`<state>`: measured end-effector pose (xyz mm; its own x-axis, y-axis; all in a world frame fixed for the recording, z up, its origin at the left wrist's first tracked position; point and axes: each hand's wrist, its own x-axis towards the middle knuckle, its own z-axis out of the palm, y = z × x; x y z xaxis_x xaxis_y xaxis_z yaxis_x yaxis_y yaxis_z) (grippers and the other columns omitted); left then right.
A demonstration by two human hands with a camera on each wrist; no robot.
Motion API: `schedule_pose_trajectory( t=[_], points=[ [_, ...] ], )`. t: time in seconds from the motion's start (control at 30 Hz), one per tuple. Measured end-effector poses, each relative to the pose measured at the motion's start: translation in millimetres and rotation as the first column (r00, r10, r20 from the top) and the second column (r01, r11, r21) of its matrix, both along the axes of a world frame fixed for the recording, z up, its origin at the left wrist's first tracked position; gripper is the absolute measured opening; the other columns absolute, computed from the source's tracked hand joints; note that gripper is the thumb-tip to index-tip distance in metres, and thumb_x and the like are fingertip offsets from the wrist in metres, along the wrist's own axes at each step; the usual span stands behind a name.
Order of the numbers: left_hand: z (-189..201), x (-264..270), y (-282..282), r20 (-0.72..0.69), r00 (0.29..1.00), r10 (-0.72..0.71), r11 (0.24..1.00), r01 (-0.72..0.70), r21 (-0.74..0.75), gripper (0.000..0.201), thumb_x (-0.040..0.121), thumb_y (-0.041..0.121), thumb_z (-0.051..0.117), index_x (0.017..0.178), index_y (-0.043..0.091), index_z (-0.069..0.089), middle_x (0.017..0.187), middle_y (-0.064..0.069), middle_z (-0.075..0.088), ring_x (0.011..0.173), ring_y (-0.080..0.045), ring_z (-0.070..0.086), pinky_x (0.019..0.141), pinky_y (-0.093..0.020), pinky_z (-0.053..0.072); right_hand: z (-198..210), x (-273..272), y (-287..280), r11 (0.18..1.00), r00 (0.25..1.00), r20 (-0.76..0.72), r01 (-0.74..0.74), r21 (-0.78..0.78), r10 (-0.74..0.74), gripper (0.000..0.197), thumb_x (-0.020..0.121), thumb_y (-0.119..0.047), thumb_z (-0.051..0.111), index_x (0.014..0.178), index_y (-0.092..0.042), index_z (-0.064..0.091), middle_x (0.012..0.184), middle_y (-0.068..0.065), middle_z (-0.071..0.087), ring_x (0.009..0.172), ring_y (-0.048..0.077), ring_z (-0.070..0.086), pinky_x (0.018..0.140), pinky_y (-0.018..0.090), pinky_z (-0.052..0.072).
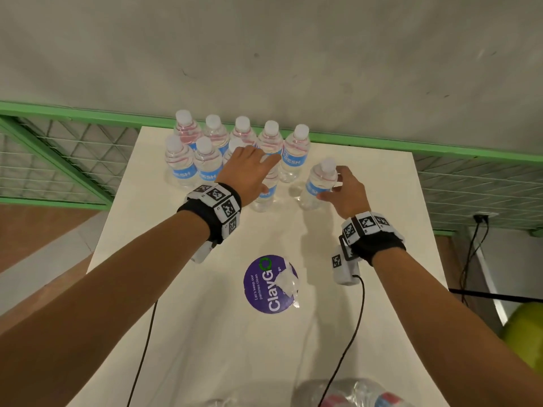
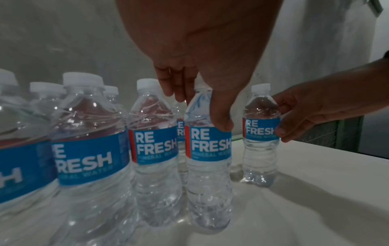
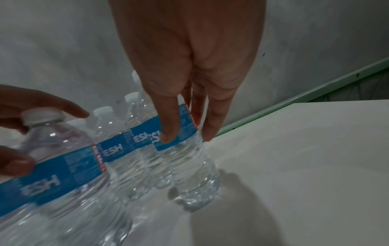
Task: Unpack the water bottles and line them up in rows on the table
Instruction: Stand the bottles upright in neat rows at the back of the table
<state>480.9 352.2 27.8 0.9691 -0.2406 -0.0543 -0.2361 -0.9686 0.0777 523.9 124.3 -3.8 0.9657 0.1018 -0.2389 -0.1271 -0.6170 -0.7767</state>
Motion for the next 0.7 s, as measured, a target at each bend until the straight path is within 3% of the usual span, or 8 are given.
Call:
schedule_pose_trajectory(
  t=[0.1,0.3,0.47,0.7],
  points=[
    [0,7,0,0.011,1.000,-0.006,0.999,0.005,0.043,0.071,0.083,0.028,0.066,0.142,0.012,0.029,0.123,-0.018,0.050,0.116,-0.035,0.040,0.100,-0.041,0.024,-3,24,1,0.998,0.998,0.024,0.055,0.000,-0.055,0.059,0.075,-0.005,0.074,0.127,-0.009,0.046,0.123,0.010,0.061,0.103,0.028,0.062,0.083,0.027,0.043],
    [1,12,0,0.043,0.998,-0.039,0.993,0.034,0.114,0.069,0.082,0.029,0.067,0.139,0.009,0.033,0.115,-0.019,0.055,0.112,-0.035,0.043,0.103,-0.043,0.022,-6,53,1,0.997,0.998,0.021,0.057,-0.060,-0.056,0.057,0.075,-0.006,0.075,0.124,-0.008,0.048,0.126,0.009,0.060,0.107,0.027,0.061,0.087,0.031,0.046],
    [1,18,4,0.037,0.999,-0.014,0.991,0.009,0.132,0.069,0.084,0.033,0.064,0.140,0.012,0.030,0.120,-0.016,0.055,0.119,-0.034,0.040,0.109,-0.044,0.014,-8,60,4,0.997,0.999,0.026,0.048,-0.056,-0.047,0.057,0.075,-0.007,0.074,0.126,-0.010,0.049,0.127,0.008,0.059,0.108,0.026,0.061,0.088,0.030,0.045],
    [1,22,5,0.013,1.000,0.007,0.994,-0.009,0.111,0.068,0.082,0.034,0.066,0.139,0.018,0.032,0.126,-0.011,0.053,0.123,-0.032,0.040,0.108,-0.051,0.014,-7,63,9,0.998,0.998,0.032,0.047,-0.033,-0.046,0.058,0.076,-0.008,0.075,0.127,-0.009,0.048,0.130,0.007,0.058,0.108,0.025,0.060,0.087,0.029,0.043]
  ],
)
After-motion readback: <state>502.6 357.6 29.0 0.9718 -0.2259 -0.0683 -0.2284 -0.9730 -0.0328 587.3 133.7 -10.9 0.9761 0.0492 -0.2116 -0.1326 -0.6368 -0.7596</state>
